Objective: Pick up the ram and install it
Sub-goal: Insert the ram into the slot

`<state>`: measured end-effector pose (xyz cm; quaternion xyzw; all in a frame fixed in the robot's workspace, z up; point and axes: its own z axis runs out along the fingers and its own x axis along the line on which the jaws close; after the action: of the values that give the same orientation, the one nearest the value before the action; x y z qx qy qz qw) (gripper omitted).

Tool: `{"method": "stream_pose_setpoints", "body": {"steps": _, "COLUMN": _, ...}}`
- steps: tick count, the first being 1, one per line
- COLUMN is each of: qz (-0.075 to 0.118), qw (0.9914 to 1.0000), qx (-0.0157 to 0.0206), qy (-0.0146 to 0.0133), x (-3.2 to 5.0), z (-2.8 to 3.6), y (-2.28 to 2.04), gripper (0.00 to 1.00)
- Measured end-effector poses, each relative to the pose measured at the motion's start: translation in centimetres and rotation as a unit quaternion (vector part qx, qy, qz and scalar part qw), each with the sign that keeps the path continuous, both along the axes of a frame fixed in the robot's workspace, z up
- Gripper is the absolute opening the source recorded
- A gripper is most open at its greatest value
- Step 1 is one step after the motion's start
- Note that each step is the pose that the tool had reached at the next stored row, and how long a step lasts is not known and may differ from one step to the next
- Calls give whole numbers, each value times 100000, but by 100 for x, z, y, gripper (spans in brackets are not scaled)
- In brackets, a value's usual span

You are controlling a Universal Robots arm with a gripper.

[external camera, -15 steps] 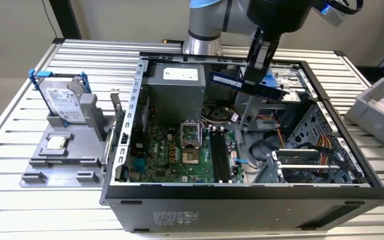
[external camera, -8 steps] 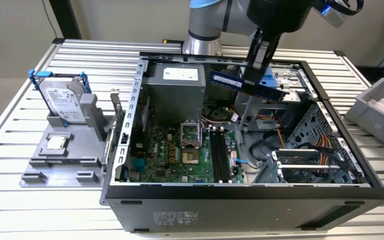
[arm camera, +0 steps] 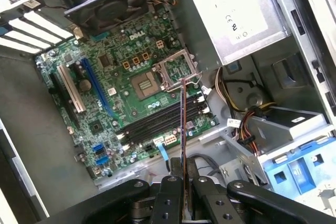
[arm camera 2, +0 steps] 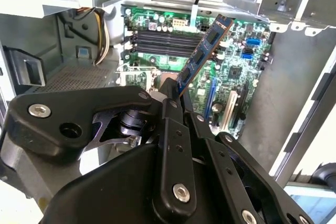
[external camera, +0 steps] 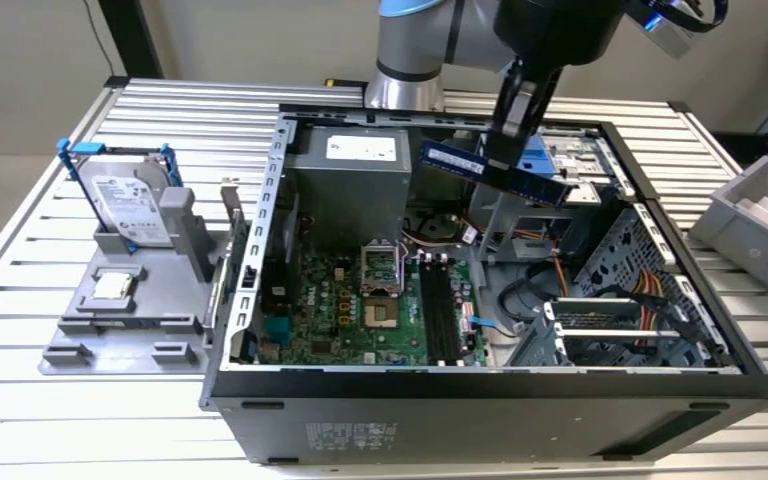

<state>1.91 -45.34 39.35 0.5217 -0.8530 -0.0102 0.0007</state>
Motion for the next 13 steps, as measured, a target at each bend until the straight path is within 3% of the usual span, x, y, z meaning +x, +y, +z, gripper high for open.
{"method": "stream_pose_setpoints", "body": {"steps": 4, "qz": -959, "qw": 99995, "qx": 7, "qy": -1, "x": 0, "z": -1, "y": 0, "gripper": 0}}
{"method": "stream_pose_setpoints", "body": {"steps": 13, "qz": -1139, "qw": 99994, "qx": 6, "qy": -1, "x": 0, "z": -1, "y": 0, "gripper": 0}}
